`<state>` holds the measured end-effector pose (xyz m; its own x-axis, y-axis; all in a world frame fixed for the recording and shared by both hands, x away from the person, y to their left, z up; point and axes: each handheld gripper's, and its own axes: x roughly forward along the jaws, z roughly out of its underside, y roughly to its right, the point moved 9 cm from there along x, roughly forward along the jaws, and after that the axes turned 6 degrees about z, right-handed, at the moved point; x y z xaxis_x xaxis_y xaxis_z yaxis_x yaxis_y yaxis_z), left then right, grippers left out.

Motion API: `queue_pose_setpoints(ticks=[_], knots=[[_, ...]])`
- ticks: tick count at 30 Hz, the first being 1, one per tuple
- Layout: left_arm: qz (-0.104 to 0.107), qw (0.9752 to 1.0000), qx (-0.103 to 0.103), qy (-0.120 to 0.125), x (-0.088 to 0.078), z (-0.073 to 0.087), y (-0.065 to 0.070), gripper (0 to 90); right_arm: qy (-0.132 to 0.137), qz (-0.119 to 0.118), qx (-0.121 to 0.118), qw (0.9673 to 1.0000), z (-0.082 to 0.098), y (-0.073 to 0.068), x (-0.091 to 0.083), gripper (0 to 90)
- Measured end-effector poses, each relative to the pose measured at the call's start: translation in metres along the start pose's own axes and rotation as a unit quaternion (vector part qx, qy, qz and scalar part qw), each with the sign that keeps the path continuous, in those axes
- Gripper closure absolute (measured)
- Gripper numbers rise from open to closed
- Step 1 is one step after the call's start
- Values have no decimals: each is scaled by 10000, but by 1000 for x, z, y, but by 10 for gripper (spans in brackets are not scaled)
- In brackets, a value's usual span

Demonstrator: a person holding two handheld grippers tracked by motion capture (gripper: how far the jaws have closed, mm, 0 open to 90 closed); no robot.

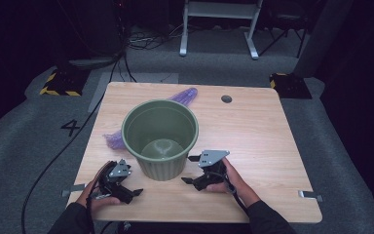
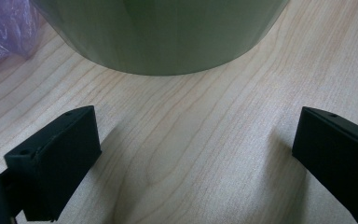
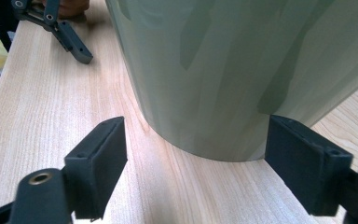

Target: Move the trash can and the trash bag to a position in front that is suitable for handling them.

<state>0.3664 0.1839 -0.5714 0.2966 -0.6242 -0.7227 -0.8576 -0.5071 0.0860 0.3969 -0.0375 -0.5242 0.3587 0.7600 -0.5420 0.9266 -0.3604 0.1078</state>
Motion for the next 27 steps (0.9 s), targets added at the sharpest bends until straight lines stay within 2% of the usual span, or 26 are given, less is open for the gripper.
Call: queue_pose_setpoints(ticks=[3, 7, 9, 12, 15, 17, 19, 21, 22, 27], knots=[[-23, 10000, -15, -2, -1, 1, 0, 6, -32, 73, -8, 10000, 1, 2, -3, 216], [-66, 10000, -49, 44, -2, 1, -1, 19, -66, 218, 138, 9996, 6, 13, -10, 224], [-106, 9999, -81, 102, -4, 1, -2, 53, -97, 282, 194, 9994, 9, 17, -16, 221], [-177, 9996, -136, 161, -8, 1, -6, 173, -142, 383, 273, 9988, 16, 26, -25, 210], [-298, 9992, -185, 176, -11, 2, -12, 156, -220, 522, 309, 9979, 25, 34, -34, 210], [-404, 9989, -172, 188, -13, 2, -16, 172, -264, 596, 384, 9971, 31, 40, -41, 210], [-388, 9986, -220, 273, -15, 0, -19, 157, -285, 660, 468, 9963, 37, 45, -47, 212], [-482, 9981, -219, 317, -17, -2, -23, 170, -281, 726, 582, 9953, 42, 49, -52, 218], [-431, 9977, -289, 437, -18, -5, -25, 168, -269, 739, 606, 9951, 43, 50, -54, 221], [-454, 9969, -305, 570, -18, -18, -35, 191, -301, 810, 577, 9946, 46, 53, -59, 222]])
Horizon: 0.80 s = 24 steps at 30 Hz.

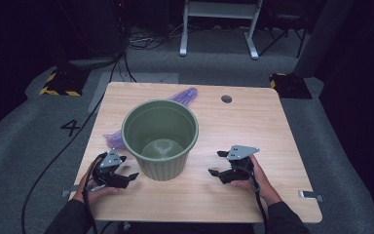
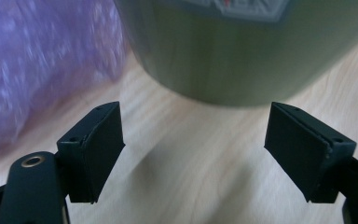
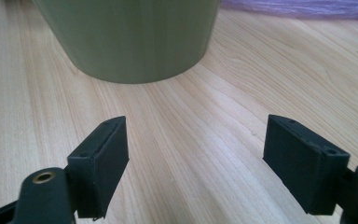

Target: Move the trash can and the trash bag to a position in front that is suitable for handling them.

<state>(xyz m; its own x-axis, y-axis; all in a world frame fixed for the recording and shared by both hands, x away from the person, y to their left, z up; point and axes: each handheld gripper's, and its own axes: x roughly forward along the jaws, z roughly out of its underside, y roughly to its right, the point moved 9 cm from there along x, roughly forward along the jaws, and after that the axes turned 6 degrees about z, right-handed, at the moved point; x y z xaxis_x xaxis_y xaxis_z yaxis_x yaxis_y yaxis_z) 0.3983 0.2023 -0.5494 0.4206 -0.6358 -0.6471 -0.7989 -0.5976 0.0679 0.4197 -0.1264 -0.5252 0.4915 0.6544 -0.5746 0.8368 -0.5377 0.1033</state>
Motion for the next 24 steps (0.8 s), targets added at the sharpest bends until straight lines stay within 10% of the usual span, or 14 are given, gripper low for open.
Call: queue_pose_setpoints(ticks=[9, 24], knots=[[699, 9967, 415, -29, 11, -20, 15, 174, -79, 119, 163, 9998, 15, 17, -13, 223], [824, 9938, 730, -118, 58, -60, 40, 172, -47, 405, 559, 9976, 42, 45, -38, 231]])
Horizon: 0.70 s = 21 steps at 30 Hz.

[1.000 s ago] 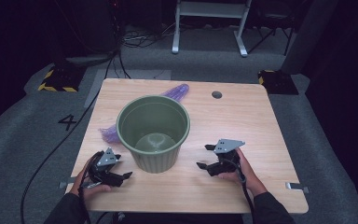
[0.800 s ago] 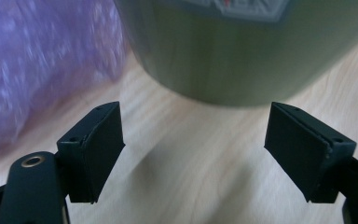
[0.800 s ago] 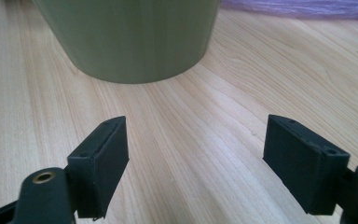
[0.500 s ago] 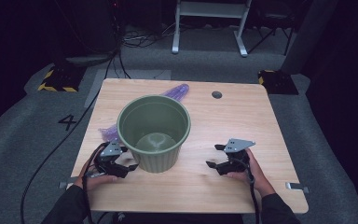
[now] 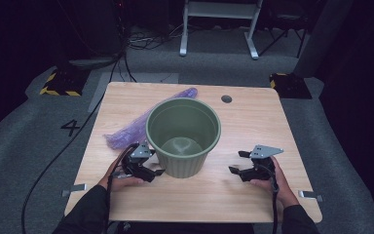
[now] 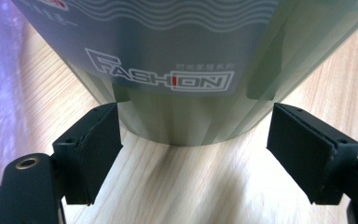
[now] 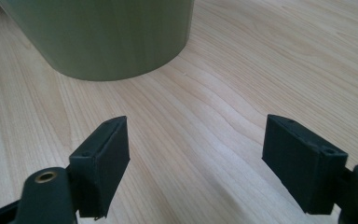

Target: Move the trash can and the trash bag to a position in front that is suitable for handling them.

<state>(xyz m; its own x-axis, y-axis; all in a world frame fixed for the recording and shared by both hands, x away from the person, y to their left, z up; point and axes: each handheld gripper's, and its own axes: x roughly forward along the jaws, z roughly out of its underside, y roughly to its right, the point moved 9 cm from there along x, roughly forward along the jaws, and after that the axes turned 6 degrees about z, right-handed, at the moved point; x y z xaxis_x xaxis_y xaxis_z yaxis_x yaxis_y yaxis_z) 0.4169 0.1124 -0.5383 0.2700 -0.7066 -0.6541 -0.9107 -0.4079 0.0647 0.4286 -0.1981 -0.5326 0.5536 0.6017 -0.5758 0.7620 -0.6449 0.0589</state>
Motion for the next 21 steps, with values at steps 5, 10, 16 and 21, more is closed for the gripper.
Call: queue_pose_setpoints(ticks=[5, 10, 16, 21], knots=[[-80, 10000, 42, 16, 0, -4, -1, 182, 2, 79, 86, 9999, 5, 6, -5, 231], [-526, 9984, -82, 199, -27, 3, -16, 182, -5, 154, 158, 9998, 10, 12, -8, 232], [-1090, 9929, -353, 318, -60, 21, -41, 179, -55, 219, 150, 9996, 14, 15, -8, 233], [-1542, 9861, -563, 269, -77, 35, -62, 199, -81, 237, 149, 9996, 16, 16, -7, 234]])
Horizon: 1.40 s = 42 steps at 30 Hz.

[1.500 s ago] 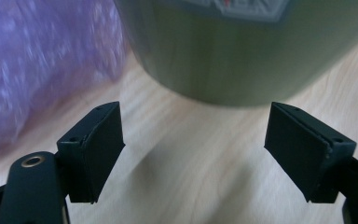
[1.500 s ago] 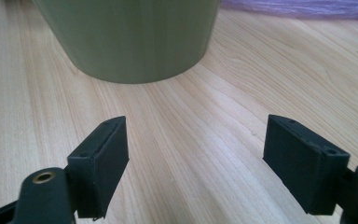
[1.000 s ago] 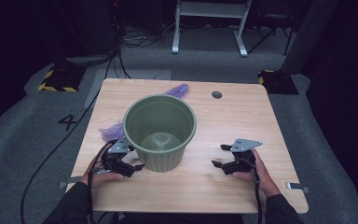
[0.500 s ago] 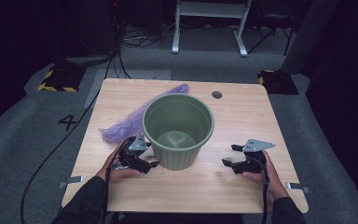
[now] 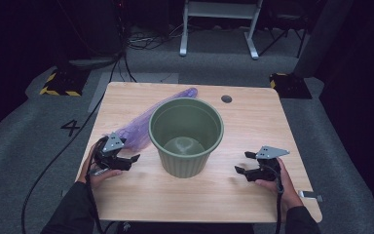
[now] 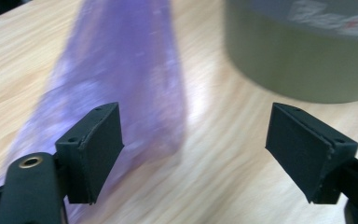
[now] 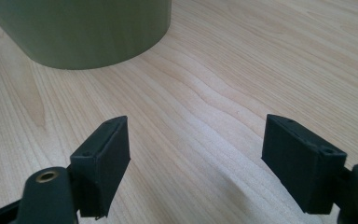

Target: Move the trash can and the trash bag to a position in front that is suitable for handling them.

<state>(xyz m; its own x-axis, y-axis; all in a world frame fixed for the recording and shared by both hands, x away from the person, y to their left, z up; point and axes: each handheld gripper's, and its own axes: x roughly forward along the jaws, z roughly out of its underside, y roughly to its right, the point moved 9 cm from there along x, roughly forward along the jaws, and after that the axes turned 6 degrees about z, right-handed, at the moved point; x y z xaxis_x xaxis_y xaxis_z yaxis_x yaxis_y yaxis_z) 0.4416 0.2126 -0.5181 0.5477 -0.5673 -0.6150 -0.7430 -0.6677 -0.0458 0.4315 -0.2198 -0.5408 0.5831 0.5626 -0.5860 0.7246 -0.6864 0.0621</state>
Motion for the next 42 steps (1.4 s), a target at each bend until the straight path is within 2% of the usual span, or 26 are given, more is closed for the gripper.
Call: queue_pose_setpoints(ticks=[1, 3, 5, 8, 9, 10, 12, 14, 22, 27, 31, 33, 38, 42], knots=[[-48, 10000, -85, 2, -1, 3, -5, 226, -8, 13, -10, 10000, 0, 0, 0, 234], [97, 9998, -187, 48, -5, 7, -11, 365, -22, -4, 9, 10000, 2, 0, 0, 237], [5, 9997, -230, -34, -6, 13, -19, 408, -32, 34, -11, 10000, 3, 1, 0, 240], [22, 9988, -474, -139, -3, 24, -29, 459, -6, 35, 32, 10000, 4, 2, -1, 240], [22, 9988, -474, -139, -3, 24, -29, 474, -6, 35, 32, 10000, 4, 2, -1, 240], [-36, 9984, -498, -263, -1, 30, -34, 512, 2, 35, 62, 10000, 6, 3, -1, 240], [27, 9982, -536, -276, 2, 34, -36, 560, -5, 35, 81, 10000, 7, 4, -1, 241], [-6, 9979, -544, -354, 4, 37, -38, 657, -24, 52, 92, 9999, 9, 4, -1, 241], [171, 9979, -452, -430, 17, 38, -33, 846, -87, 120, 111, 9998, 13, 6, -2, 247], [329, 9976, -355, -500, 22, 38, -25, 881, -90, 155, 132, 9998, 15, 8, -3, 252], [541, 9970, -330, -448, 26, 35, -14, 897, -86, 152, 124, 9998, 15, 8, -4, 259], [555, 9968, -274, -510, 26, 34, -9, 898, -79, 150, 129, 9998, 15, 8, -5, 259], [800, 9953, -54, -535, 30, 29, 16, 898, -85, 138, 159, 9997, 16, 8, -5, 258], [1131, 9916, 180, -594, 36, 22, 47, 898, -108, 129, 171, 9997, 17, 8, -4, 258]])
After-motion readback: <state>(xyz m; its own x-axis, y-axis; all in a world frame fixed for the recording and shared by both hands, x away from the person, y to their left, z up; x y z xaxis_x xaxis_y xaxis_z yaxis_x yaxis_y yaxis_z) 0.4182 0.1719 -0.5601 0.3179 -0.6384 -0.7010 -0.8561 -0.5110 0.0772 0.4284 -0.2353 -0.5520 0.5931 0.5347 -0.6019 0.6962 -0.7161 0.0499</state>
